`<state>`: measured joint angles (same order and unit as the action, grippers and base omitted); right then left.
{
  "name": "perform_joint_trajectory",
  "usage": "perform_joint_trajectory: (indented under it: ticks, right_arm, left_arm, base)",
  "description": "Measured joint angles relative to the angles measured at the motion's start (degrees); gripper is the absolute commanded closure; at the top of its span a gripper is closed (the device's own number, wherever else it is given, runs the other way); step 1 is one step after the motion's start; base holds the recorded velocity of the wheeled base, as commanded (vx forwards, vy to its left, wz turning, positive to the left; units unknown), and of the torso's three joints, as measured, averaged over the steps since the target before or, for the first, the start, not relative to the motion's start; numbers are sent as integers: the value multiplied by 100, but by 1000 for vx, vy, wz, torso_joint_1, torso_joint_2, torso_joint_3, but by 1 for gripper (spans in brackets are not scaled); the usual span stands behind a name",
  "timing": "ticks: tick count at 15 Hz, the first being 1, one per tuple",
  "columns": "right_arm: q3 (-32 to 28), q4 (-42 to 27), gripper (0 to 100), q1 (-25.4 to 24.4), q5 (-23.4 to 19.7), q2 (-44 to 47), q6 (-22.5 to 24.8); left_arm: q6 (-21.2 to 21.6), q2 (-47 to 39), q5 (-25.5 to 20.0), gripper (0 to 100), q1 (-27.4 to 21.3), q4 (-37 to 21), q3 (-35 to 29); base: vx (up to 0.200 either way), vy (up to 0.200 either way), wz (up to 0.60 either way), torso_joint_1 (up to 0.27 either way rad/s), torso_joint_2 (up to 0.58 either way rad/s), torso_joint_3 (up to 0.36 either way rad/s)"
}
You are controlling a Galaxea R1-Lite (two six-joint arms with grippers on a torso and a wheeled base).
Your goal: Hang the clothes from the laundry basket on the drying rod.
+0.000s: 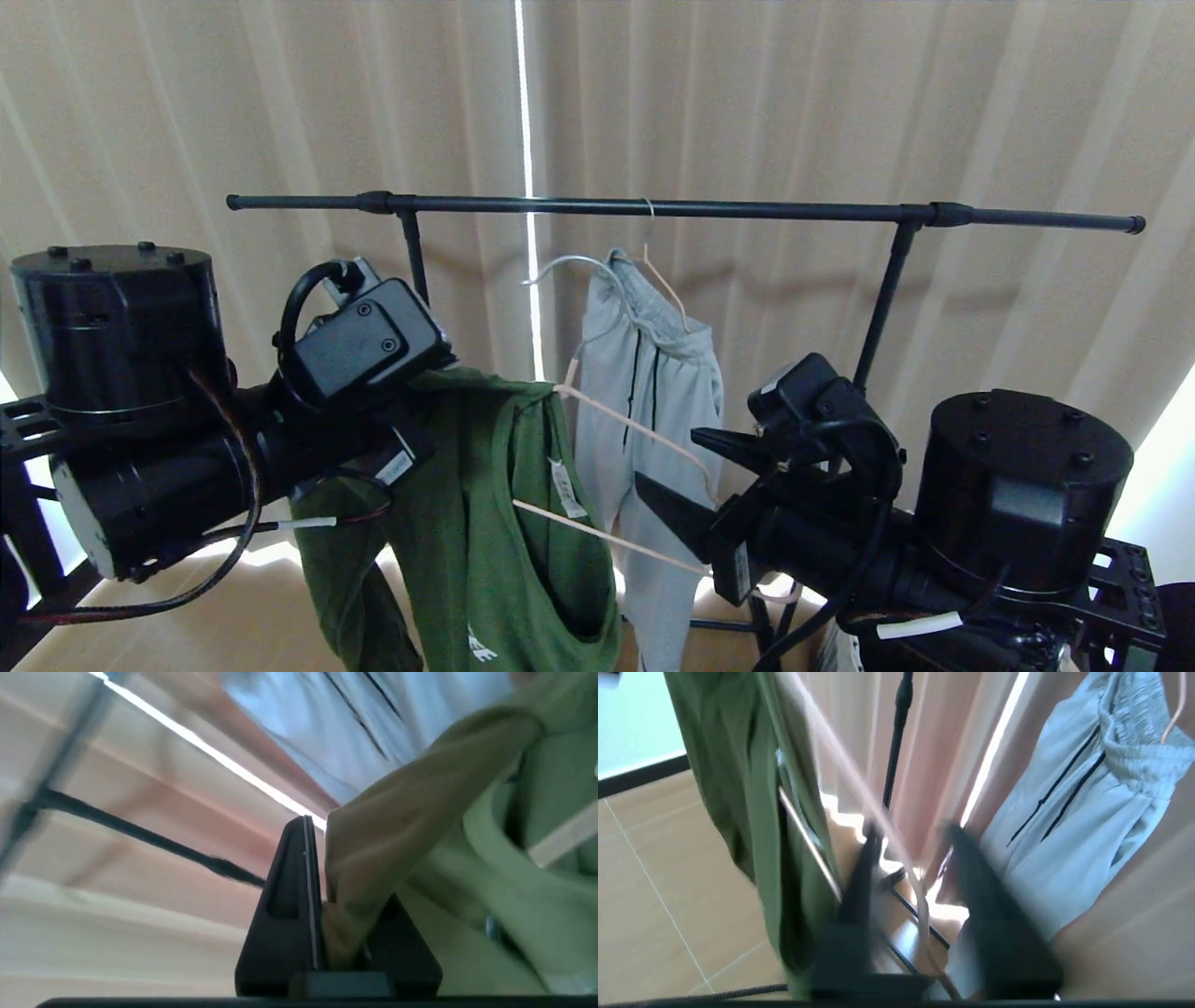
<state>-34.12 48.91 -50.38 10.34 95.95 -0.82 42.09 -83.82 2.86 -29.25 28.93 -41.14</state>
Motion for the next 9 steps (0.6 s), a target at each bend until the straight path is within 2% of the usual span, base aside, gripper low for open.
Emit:
perform_joint_trajectory:
  ticks: [1, 4, 6, 9]
  right_arm:
    - [11, 0, 0, 9, 4, -1, -2]
    - [22, -5, 0, 122, 22, -50, -2]
    - [41, -11, 0, 157, 26, -124, 9]
    - [367, -68, 0, 182, 26, -191, 104]
  left_arm:
    - [0, -16, 112, 100, 26, 49, 74]
    - [-154, -33, 1309, 100, 59, 107, 146]
    - [-424, -30, 1879, 100, 61, 118, 156]
    - [-1048, -51, 2277, 100, 20, 145, 134]
  base:
    - [0, 0, 0, 0, 0, 0]
    - [0, 0, 0, 0, 0, 0]
    - [0, 0, 0, 0, 0, 0]
    - [0, 0, 0, 0, 0, 0]
